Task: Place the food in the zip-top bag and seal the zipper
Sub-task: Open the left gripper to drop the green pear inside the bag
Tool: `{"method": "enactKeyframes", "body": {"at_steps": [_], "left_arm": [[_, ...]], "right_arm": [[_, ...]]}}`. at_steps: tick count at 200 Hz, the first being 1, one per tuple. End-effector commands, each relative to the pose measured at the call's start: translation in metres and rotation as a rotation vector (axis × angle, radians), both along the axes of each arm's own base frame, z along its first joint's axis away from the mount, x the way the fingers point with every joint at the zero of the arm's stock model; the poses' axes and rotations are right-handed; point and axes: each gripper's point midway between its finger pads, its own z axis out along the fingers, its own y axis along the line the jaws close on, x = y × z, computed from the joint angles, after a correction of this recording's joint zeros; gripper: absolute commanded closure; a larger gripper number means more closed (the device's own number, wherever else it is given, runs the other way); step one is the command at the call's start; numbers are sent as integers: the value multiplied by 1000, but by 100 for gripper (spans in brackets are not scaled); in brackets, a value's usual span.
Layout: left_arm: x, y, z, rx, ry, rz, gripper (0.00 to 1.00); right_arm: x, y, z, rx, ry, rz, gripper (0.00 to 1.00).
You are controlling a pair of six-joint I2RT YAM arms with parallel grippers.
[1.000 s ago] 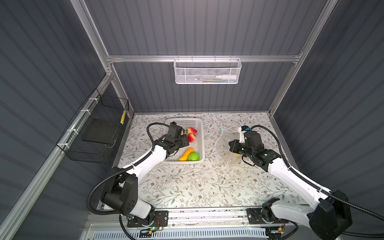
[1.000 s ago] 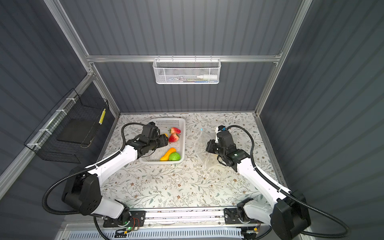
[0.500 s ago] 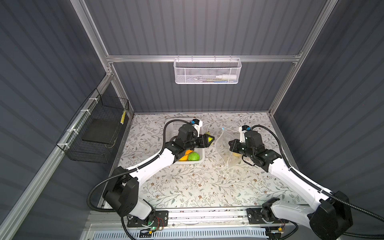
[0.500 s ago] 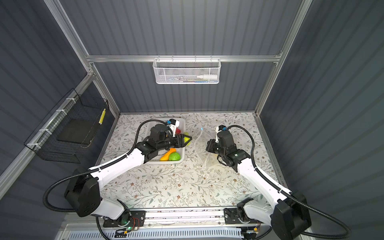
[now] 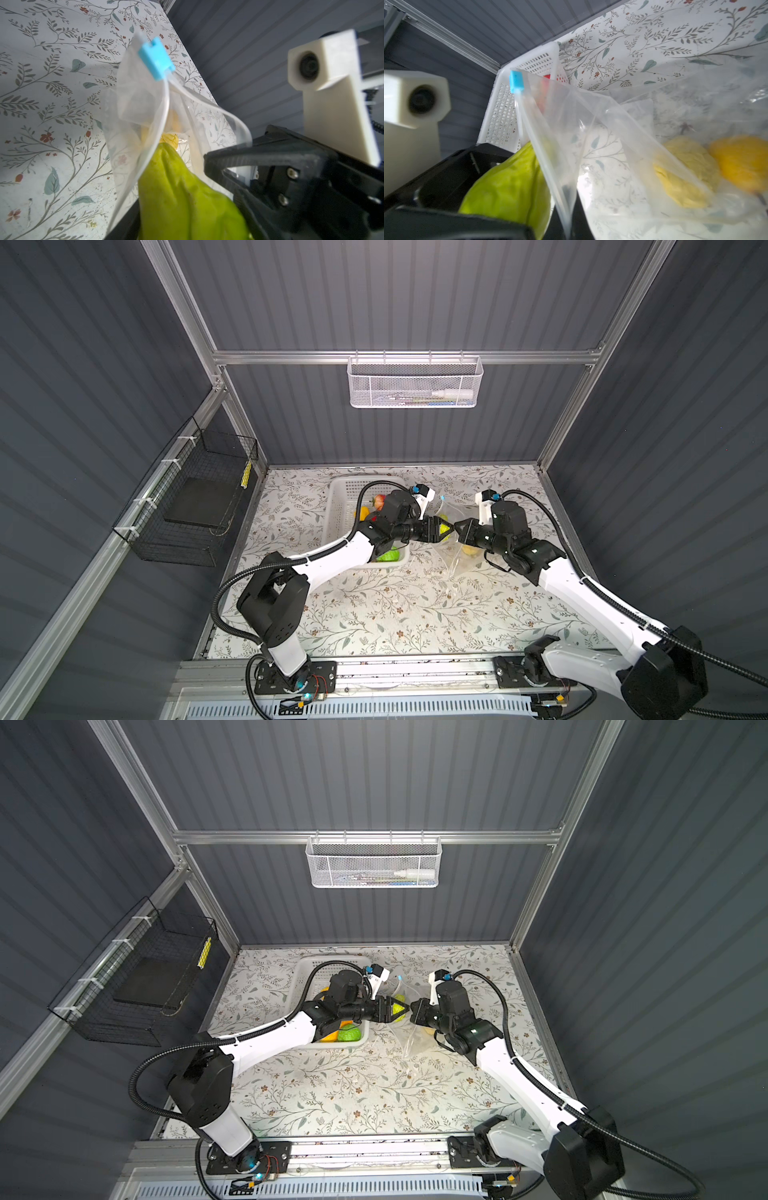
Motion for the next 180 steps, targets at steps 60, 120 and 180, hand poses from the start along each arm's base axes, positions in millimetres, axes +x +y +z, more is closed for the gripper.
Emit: {"method": "enactKeyframes", "body": {"at_steps": [60,120,180], "left_arm": [[24,9,-36,204,36,143,40],[21,11,-45,254,57,148,31],[17,14,-31,219,47,152,19]], "right_arm": [[-8,14,30,123,-55,64,100],[-6,16,21,114,-35,50,100],[-2,14,2,89,13,30,100]]}}
